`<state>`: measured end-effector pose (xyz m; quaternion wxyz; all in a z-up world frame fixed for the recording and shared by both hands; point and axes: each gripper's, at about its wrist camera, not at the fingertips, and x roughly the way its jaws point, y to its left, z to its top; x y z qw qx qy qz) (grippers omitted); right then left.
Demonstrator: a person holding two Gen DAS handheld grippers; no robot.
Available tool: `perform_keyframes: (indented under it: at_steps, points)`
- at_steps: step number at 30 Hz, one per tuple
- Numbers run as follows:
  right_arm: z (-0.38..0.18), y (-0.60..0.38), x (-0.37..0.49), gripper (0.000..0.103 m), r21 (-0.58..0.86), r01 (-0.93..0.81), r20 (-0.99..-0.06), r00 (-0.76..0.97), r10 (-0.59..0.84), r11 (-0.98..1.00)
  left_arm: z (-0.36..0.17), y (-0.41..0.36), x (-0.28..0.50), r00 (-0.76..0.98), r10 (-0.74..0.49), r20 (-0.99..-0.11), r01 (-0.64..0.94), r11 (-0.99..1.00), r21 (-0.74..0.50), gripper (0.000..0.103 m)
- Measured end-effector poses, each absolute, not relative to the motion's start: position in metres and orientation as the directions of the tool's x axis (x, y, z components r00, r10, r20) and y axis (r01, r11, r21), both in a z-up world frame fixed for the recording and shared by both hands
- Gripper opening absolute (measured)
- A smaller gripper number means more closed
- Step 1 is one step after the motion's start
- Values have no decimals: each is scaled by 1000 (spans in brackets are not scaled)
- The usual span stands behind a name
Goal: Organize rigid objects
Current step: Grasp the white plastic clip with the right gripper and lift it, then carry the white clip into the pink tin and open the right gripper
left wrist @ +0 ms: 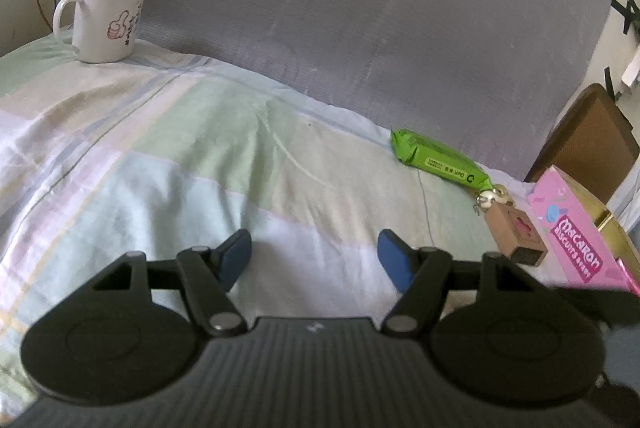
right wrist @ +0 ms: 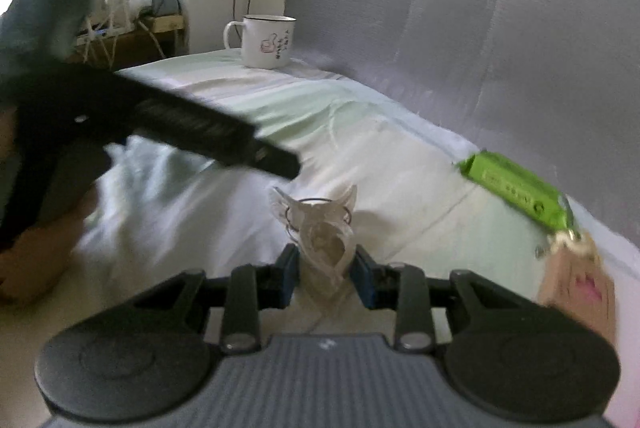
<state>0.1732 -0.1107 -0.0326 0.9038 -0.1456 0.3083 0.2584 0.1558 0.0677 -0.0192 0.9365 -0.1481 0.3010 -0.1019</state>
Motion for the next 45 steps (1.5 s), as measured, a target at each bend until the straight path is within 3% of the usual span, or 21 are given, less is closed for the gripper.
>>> perform_keyframes:
  at_steps: [16,20,27,36,39,41,43,45]
  points:
    - [-29,-167,43,30,72,-391,-589,725,356,918,-16,45,139,736,-431,-522,284,896,-341,75]
    - [-29,-181,35,40,96,-350,-580,741,337,932,-12,41,117,724,-459,-515,302,882,-362,75]
    - [-28,-182,30,50,100,-374,-552,750,364,922,1,36,79,669,-524,-527,339,846,-411,73]
    - [-29,-182,25,50,102,-384,-544,751,374,918,-9,-19,57,537,-609,-584,479,790,-382,69]
    - [-30,-179,30,50,67,-392,-560,746,360,917,-20,-33,61,503,-618,-603,491,779,-389,77]
    - [-33,-176,35,49,51,-408,-582,729,360,911,-21,-41,59,505,-620,-600,507,776,-376,82]
    - [-36,-174,38,33,43,-415,-584,727,360,909,-20,-46,56,513,-615,-599,509,780,-365,81]
    - [-36,-177,38,28,54,-409,-578,732,362,911,-17,-49,55,511,-618,-598,512,777,-365,77]
